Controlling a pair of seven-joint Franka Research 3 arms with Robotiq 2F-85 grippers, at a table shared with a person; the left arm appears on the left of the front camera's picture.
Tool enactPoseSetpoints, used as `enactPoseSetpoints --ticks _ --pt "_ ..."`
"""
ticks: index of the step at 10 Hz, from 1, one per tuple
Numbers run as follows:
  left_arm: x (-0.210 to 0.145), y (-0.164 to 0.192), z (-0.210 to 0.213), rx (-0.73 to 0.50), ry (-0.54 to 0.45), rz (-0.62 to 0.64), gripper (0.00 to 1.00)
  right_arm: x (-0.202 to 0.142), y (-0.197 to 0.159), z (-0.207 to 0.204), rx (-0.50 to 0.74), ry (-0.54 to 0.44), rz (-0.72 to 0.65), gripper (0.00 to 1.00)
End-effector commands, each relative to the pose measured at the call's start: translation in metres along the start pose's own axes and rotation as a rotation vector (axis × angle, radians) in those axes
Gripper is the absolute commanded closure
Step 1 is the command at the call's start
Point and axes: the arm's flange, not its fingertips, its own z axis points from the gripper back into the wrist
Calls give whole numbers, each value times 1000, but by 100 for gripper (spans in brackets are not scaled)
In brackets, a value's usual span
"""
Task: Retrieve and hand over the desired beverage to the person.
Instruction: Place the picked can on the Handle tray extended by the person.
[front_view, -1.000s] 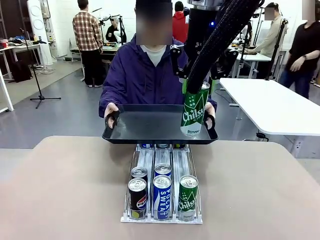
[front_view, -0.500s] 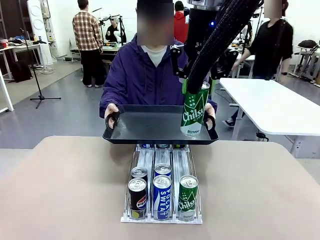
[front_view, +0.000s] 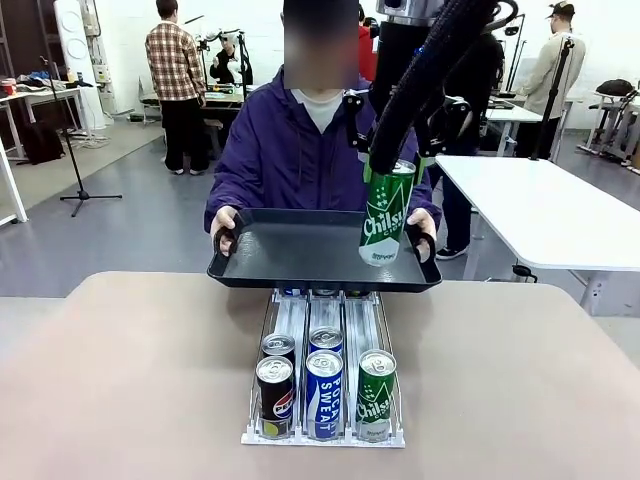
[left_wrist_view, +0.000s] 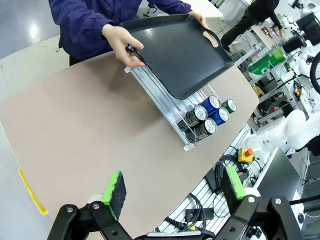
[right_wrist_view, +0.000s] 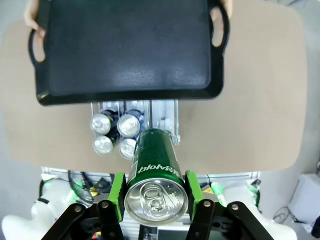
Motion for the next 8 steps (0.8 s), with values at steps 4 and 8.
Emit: enactPoseSetpoints --ticks 4,8 --pt "0 1 2 -13 -5 -17 0 110 0 -6 -26 8 1 42" --pt "0 1 2 -13 -5 -17 0 121 -11 -32 -28 -7 -29 42"
